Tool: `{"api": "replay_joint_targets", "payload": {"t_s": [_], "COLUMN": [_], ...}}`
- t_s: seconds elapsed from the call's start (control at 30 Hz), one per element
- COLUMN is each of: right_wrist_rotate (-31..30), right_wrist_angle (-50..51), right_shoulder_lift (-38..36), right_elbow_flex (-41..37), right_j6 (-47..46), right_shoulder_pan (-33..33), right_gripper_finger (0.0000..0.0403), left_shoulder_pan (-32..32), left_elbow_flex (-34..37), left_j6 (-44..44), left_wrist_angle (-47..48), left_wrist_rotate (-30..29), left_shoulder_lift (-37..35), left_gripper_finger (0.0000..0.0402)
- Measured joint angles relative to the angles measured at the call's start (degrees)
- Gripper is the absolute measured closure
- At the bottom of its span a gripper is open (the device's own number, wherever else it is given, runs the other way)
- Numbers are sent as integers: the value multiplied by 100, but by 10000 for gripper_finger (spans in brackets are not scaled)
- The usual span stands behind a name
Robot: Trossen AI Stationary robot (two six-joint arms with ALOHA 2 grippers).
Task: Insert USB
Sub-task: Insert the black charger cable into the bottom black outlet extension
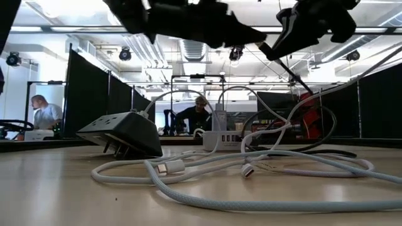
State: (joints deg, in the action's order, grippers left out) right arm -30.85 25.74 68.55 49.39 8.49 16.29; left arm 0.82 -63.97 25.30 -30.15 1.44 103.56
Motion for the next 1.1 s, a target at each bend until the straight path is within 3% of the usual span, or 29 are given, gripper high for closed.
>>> {"api": "replay_joint_targets", "payload": {"t_s": [0.13,0.23,0.37,0.53,0.67,1.1], "right_wrist_rotate": [36,34,39,15,-18,-16], "right_wrist_angle": [-71,-22,79,205,256,500], "right_shoulder_lift": [-8,-14,-17,-17,-17,-17], "right_elbow_flex": [0,-2,-5,-7,-9,-16], "right_j6": [13,5,-40,-192,-266,-442], "right_shoulder_pan": [-33,-42,-41,-43,-41,-41], "right_gripper_finger": [391,391,391,391,391,391], "left_shoulder_pan": [4,4,4,-9,-36,-80], "left_elbow_flex": [-463,-743,-961,-1017,-1025,-1025], "left_j6": [38,39,39,-45,-48,-29], "left_wrist_angle": [675,1155,1792,1919,1922,1918], "left_wrist_rotate": [-46,-83,-93,-92,-97,65], "left_shoulder_lift": [292,396,398,369,361,330], "left_gripper_finger": [207,215,265,343,374,318]}}
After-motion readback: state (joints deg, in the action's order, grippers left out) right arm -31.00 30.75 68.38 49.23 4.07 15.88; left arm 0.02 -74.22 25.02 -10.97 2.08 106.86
